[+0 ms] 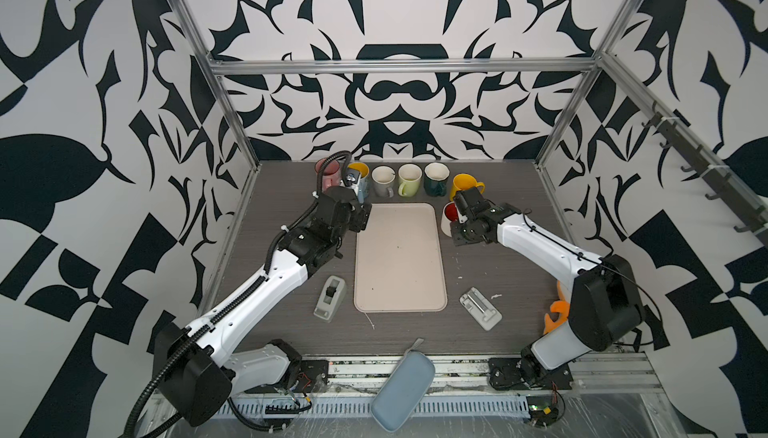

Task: Turn the mug right side up
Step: Place the mug at the top-right of the table.

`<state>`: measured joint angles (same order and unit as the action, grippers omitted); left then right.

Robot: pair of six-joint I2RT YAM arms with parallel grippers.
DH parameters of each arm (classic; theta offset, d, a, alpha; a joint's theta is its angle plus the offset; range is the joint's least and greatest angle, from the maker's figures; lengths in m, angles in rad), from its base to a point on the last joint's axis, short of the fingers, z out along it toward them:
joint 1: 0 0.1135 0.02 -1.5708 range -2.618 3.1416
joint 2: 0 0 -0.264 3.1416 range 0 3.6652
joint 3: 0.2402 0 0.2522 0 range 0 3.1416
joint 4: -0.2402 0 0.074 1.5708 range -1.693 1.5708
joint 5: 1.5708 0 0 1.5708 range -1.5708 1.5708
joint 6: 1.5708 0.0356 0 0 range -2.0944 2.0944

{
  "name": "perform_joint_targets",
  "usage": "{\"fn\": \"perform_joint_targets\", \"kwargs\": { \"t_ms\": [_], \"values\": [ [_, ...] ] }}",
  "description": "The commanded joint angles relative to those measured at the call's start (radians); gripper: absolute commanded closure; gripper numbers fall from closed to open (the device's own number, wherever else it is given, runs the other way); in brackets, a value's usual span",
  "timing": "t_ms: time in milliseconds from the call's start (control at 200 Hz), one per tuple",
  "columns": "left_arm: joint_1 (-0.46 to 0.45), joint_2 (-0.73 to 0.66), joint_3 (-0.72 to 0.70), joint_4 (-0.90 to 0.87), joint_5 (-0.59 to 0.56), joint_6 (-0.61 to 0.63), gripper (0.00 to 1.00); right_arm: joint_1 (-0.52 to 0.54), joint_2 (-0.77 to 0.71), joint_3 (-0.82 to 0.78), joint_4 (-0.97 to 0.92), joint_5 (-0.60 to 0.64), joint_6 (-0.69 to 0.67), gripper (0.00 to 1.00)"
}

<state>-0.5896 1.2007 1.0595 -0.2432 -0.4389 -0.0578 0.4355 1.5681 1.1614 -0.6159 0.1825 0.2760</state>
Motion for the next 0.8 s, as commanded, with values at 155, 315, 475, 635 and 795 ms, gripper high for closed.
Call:
{"fn": "perform_joint_targets", "kwargs": {
  "t_ms": [155,315,475,635,795],
  "values": [
    [0.111,-0.082,-0.053,-0.006,0.130,-0.236,0.17,-0.043,0.011,-0.023,0.206,0.020,-0.027,1.00],
    [0.153,-0.081,-0.059,-0.010,0.179,-0.284,0.16,-0.053,0.050,-0.032,0.249,-0.036,-0.025,1.00],
    [0.164,-0.071,-0.053,-0.011,0.196,-0.293,0.03,-0.055,0.064,-0.043,0.288,-0.031,-0.014,1.00],
    [0.170,-0.072,-0.056,-0.011,0.197,-0.298,0.00,-0.055,0.079,-0.048,0.306,-0.016,-0.011,1.00],
    [0.171,-0.078,-0.063,-0.013,0.198,-0.298,0.00,-0.057,0.107,-0.049,0.318,-0.014,0.001,1.00]
  ]
}}
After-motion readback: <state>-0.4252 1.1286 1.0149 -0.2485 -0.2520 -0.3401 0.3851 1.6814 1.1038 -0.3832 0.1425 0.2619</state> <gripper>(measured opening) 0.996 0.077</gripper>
